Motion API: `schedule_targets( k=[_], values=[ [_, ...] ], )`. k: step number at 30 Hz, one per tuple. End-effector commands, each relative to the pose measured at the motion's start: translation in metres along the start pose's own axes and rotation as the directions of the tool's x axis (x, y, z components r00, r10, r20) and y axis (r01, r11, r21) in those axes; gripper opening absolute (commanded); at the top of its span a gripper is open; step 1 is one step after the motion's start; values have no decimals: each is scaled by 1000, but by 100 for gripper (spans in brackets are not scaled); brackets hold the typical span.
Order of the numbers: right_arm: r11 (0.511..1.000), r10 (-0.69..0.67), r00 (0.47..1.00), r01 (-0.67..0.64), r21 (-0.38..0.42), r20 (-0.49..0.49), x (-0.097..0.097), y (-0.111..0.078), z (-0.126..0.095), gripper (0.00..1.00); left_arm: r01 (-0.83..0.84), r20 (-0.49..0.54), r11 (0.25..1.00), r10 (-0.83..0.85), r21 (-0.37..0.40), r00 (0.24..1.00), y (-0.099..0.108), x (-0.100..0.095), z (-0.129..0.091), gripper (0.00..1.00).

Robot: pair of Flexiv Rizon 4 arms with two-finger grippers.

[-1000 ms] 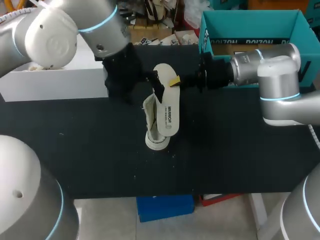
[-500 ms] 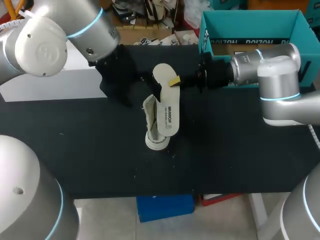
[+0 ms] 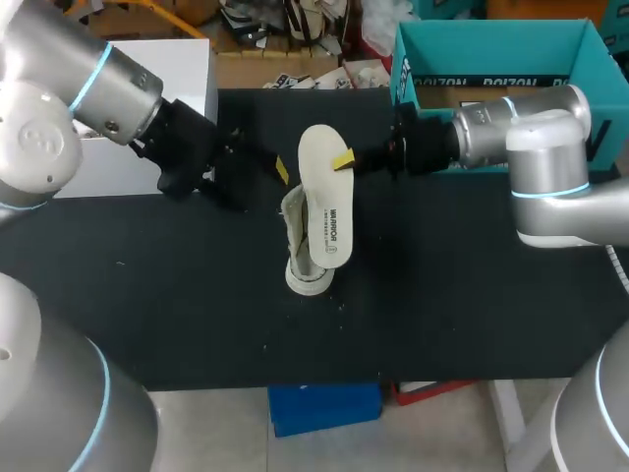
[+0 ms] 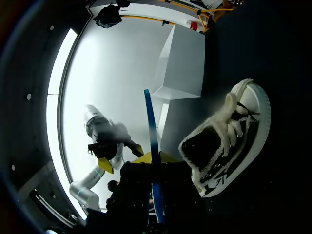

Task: Take the shoe out of the shoebox, open the shoe tongue, remove and reinsert the insole, then place the shoe into the shoebox

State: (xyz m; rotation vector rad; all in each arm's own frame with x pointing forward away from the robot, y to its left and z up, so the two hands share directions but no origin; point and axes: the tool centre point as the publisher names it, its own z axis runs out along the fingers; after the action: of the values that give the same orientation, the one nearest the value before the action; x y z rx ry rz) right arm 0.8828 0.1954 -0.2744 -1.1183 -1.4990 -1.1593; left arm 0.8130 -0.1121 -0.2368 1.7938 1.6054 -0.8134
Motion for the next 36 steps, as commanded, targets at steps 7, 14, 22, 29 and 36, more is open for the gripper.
schedule_targets(
  k=[7,14,22,29,36],
  values=[
    [1000,1,1000,-1,2,2,0,1,1,0,58,388,967,44,-248,921,-15,14,-2,100],
    [1000,1,1000,-1,2,2,0,1,1,0,58,388,967,44,-248,921,-15,14,-2,100],
    [1000,1,1000,-1,2,2,0,1,1,0,2,422,946,142,-324,895,-19,17,8,100],
    [1000,1,1000,-1,2,2,0,1,1,0,-3,478,922,203,-387,855,-12,16,20,100],
    [1000,1,1000,-1,2,2,0,1,1,0,26,504,910,204,-413,839,6,19,38,100]
  ],
)
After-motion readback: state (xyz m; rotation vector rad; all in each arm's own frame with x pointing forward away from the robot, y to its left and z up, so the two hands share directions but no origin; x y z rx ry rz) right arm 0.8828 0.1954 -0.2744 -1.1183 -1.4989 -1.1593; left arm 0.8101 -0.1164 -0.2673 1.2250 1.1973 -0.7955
